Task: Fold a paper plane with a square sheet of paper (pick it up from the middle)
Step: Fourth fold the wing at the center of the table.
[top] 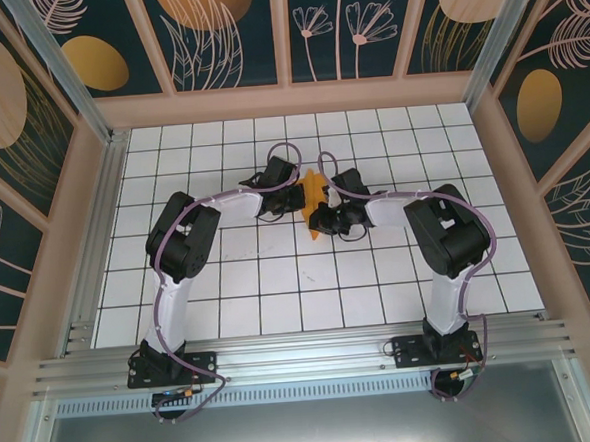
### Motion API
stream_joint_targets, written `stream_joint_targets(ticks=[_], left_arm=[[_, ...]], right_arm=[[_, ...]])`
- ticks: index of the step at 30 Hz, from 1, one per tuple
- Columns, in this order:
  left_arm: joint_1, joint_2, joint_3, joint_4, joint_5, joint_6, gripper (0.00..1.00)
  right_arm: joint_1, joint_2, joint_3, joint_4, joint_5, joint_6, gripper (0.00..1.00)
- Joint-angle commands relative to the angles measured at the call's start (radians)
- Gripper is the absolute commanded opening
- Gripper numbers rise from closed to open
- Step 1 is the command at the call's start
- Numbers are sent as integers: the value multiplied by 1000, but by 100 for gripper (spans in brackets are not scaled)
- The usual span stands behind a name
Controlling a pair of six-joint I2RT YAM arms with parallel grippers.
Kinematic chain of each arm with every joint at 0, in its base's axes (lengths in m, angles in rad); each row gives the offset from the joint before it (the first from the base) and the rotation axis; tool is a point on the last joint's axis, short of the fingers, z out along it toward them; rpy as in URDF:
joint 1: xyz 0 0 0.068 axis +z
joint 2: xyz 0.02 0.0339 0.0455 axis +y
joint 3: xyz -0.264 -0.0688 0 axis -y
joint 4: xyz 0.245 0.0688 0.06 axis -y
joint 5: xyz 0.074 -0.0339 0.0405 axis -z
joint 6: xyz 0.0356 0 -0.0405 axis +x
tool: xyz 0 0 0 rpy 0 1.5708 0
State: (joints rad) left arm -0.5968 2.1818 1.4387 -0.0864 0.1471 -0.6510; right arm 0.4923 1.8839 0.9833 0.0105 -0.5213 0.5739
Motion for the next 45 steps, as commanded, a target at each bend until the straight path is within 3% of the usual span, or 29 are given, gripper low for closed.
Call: stream_joint_targets(ticks=[1, 12, 18, 29, 45], left_arm=[[-2, 83, -20, -151, -50, 1, 2], [-3, 92, -9, -163, -60, -2, 2], [-3, 97, -9, -159, -50, -4, 2], [-2, 101, -8, -159, -45, -7, 2], [-2, 104, 1, -165, -54, -9, 2]], right_arm=[[-5, -2, -22, -30, 14, -26, 12], [-11, -38, -38, -88, 30, -65, 12], [-13, -114, -29, -28, -28, -44, 13], [12, -27, 26, -43, -65, -53, 13], [13, 3, 11, -141, -11, -83, 13]])
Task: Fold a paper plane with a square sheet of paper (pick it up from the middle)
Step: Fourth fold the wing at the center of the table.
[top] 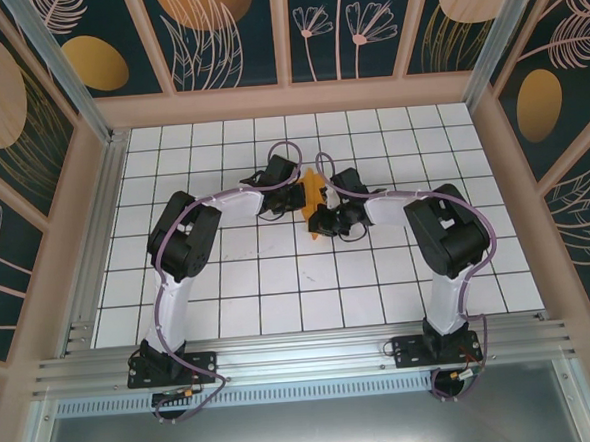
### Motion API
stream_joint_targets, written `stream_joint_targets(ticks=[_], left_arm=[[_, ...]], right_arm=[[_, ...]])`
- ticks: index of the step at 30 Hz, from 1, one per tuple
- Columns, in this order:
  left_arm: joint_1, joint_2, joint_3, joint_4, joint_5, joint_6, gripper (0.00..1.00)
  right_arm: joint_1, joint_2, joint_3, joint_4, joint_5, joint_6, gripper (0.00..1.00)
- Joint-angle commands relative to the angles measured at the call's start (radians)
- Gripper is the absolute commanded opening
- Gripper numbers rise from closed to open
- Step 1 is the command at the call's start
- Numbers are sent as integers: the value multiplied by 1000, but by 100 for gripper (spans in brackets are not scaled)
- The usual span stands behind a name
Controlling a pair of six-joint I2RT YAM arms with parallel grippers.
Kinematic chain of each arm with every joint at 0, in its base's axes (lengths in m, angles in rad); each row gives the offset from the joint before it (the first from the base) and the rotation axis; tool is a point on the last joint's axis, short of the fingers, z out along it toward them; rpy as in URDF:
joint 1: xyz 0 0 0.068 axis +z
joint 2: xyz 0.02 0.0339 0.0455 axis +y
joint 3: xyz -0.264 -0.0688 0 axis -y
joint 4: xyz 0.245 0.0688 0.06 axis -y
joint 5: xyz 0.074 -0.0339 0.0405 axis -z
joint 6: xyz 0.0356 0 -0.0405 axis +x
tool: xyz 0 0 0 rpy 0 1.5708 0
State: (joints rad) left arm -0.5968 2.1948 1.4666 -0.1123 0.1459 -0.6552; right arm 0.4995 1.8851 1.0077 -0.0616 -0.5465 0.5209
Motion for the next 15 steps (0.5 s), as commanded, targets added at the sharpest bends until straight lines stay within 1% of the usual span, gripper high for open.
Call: stream_joint_targets(ticks=[1, 9, 15], left_arm=[[-2, 92, -26, -139, -54, -5, 2], [-2, 95, -22, -141, -57, -2, 2], [-2, 97, -23, -141, -57, -1, 2]], right_arm=[[6, 0, -16, -74, 15, -33, 13], [5, 1, -20, -96, 8, -47, 13], [6, 15, -14, -116, 43, -45, 13]])
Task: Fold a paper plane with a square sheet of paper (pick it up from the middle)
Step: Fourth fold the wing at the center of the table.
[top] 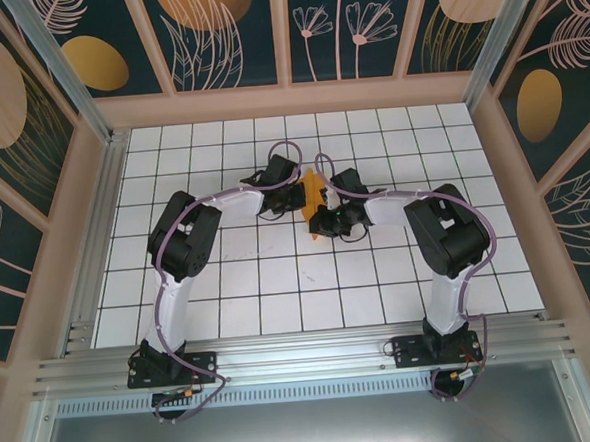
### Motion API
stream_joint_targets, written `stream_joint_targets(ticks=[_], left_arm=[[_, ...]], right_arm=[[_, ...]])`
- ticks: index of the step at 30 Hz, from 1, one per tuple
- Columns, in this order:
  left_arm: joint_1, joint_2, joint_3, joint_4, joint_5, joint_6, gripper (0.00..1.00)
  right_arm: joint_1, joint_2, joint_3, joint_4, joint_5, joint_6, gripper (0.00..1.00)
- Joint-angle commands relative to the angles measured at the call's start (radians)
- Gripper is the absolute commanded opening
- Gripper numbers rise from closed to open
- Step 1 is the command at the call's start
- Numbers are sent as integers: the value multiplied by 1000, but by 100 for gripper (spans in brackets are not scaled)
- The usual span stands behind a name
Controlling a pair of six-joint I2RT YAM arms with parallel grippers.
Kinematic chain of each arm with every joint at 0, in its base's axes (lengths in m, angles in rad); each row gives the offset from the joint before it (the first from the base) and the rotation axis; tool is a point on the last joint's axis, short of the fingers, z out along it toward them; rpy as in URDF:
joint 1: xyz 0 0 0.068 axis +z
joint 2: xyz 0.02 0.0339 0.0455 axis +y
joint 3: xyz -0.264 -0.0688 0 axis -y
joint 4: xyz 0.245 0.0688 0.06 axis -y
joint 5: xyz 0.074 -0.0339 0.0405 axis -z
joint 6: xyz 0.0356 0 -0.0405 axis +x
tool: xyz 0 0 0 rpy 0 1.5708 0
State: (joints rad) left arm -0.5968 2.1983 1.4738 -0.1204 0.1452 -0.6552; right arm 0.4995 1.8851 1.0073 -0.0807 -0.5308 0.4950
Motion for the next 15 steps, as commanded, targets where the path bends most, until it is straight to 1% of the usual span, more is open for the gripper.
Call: stream_joint_targets(ticks=[1, 6, 9, 12, 15], left_arm=[[-3, 94, -30, -133, -55, -2, 2], [-2, 93, -30, -134, -54, -3, 2], [-3, 95, -28, -134, -54, -1, 2], [-3, 95, -26, -134, -54, 0, 2], [-2, 96, -27, -134, -53, 1, 2]], right_arm=[[3, 14, -10, -96, 30, -15, 13], [-4, -39, -16, -2, -87, -1, 13], [-6, -46, -21, 17, -137, -10, 14], [-9, -28, -30, -1, -138, -19, 13], [-10, -14, -32, -24, -107, -21, 13]])
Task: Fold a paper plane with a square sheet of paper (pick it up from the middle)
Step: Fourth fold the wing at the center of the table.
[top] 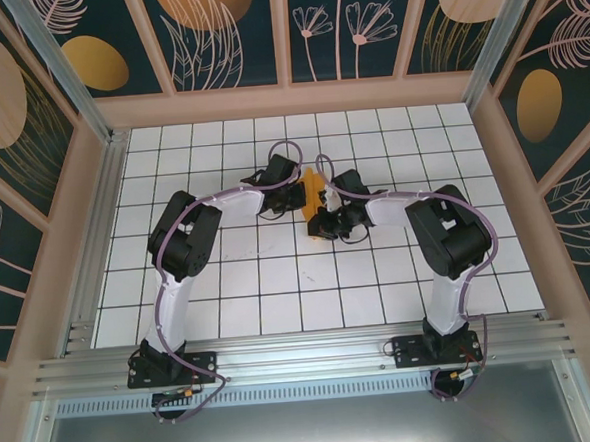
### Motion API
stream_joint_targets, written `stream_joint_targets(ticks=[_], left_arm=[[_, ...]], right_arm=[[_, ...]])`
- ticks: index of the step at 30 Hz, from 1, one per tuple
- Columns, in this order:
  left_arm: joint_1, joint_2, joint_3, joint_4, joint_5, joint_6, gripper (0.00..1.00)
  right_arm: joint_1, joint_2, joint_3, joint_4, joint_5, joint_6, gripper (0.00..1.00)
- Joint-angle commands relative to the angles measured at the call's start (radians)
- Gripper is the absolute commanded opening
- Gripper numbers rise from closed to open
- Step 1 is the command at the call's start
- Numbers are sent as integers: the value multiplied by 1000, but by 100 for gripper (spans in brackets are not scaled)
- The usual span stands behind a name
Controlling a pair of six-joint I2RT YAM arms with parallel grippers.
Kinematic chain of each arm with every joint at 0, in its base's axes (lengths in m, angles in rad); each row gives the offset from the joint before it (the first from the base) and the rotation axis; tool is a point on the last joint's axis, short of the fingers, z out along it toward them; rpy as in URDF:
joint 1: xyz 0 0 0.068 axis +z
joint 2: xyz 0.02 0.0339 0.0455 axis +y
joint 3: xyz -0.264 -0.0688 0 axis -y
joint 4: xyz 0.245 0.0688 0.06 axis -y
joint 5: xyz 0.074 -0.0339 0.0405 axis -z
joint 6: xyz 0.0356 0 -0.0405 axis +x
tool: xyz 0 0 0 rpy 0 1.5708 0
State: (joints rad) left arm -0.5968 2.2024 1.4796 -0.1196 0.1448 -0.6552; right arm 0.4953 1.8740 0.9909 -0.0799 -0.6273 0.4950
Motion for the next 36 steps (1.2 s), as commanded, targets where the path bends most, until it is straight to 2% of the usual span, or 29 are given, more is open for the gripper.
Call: stream_joint_targets(ticks=[1, 8, 14, 21, 31, 36], left_arm=[[-2, 92, -33, -134, -53, 2, 2], [-2, 95, -32, -136, -55, 3, 2], [-2, 103, -15, -145, -59, 9, 2], [-2, 102, -15, -147, -54, 12, 2], [-3, 100, -15, -144, -50, 10, 2], [-2, 100, -14, -146, -50, 10, 2]], right_arm=[[-5, 3, -16, -33, 4, -22, 13], [-8, 12, -19, -100, 116, -14, 13], [-8, -1, -70, -114, 82, -19, 13], [-52, -163, -31, -32, 26, 16, 14], [-24, 5, 105, -55, 30, -10, 14], [-11, 52, 119, -72, 31, -15, 14]])
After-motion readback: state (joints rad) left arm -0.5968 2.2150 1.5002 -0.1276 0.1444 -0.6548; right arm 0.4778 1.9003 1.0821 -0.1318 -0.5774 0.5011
